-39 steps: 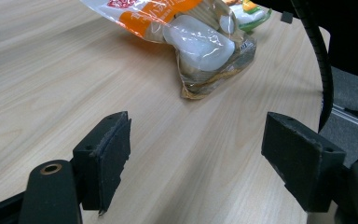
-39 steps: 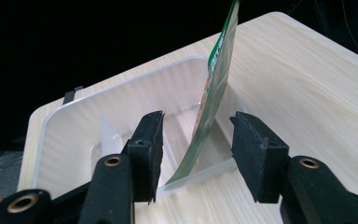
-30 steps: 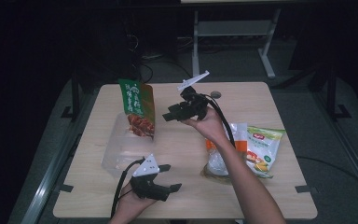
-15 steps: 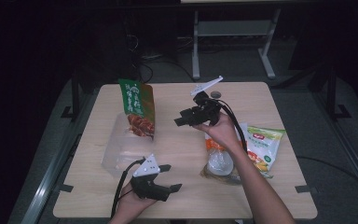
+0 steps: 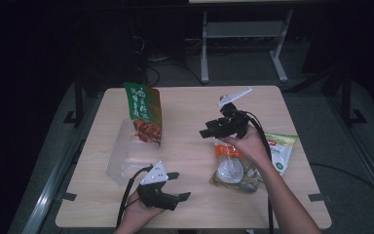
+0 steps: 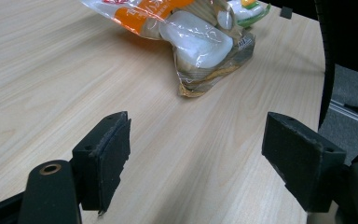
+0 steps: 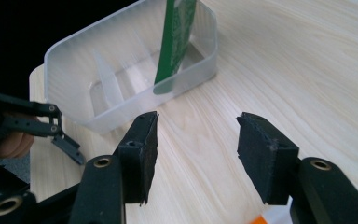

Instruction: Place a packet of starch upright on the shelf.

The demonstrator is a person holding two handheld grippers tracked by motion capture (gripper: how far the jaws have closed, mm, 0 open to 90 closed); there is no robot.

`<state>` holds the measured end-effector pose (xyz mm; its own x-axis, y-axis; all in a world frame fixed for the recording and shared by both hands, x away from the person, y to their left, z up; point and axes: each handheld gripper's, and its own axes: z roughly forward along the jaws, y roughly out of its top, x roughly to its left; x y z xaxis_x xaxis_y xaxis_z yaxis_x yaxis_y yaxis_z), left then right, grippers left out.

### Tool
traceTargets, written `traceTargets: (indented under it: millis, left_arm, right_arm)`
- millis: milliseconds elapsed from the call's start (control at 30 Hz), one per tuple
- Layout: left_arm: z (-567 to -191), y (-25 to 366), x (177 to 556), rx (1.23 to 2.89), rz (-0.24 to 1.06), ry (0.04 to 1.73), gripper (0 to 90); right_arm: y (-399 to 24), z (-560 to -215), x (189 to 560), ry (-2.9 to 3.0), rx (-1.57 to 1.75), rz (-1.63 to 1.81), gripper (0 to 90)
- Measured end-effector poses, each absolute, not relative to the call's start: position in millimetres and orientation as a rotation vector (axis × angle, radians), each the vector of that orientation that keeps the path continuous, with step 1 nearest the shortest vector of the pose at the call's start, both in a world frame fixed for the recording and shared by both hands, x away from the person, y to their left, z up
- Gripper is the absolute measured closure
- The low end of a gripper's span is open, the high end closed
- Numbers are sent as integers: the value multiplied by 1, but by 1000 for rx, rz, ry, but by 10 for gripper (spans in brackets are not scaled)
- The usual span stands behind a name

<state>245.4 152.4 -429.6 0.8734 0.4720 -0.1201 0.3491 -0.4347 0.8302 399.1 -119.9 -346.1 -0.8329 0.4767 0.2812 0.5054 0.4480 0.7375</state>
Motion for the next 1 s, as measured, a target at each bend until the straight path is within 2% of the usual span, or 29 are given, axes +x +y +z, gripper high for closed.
traceTargets:
  millis: [567, 1000]
  left_arm:
    - [-429, 151, 242, 2069, 160, 598, 230]
    - [-430, 150, 242, 2067, 158, 601, 230]
  right_arm:
    - [-172, -352, 375, -2663, -1026, -1330, 449]
    - [-204, -370, 362, -2683, -1116, -1266, 445]
